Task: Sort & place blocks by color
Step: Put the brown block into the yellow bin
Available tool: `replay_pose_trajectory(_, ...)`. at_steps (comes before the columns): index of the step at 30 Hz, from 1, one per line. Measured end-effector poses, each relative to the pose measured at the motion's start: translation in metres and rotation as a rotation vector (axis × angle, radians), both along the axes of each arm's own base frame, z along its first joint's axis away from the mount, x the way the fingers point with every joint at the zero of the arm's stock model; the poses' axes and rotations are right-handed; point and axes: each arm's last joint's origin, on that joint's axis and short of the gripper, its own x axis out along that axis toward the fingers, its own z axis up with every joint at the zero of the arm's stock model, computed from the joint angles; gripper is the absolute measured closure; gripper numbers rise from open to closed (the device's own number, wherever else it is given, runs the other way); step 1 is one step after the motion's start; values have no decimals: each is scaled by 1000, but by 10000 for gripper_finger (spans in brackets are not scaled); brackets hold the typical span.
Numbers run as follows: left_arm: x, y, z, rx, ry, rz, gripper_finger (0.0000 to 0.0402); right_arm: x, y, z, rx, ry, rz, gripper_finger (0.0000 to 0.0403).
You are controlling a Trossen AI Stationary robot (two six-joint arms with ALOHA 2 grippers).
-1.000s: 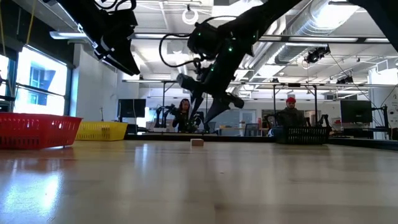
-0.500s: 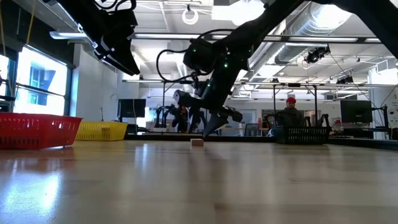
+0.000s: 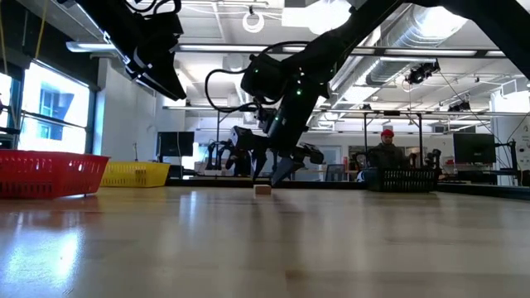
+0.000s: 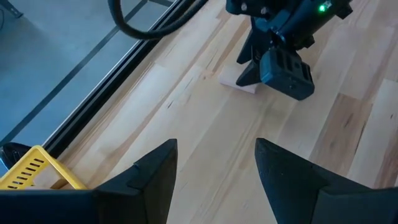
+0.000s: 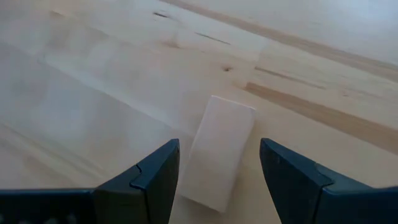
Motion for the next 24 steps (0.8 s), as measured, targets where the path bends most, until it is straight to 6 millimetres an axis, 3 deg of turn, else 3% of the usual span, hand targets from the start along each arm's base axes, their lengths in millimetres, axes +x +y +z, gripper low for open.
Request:
replay_pose_trajectory(14, 0, 0, 0, -2, 1, -1, 201, 3, 4, -18, 7, 44, 17, 200)
replay_pose_trajectory(22, 0, 0, 0, -3, 1, -2, 201, 0, 8, -20, -18, 130, 97, 293)
replay_pose_trajectory(24, 0, 0, 0, -3, 1, -1, 201, 0, 9, -20, -20, 144, 132, 299)
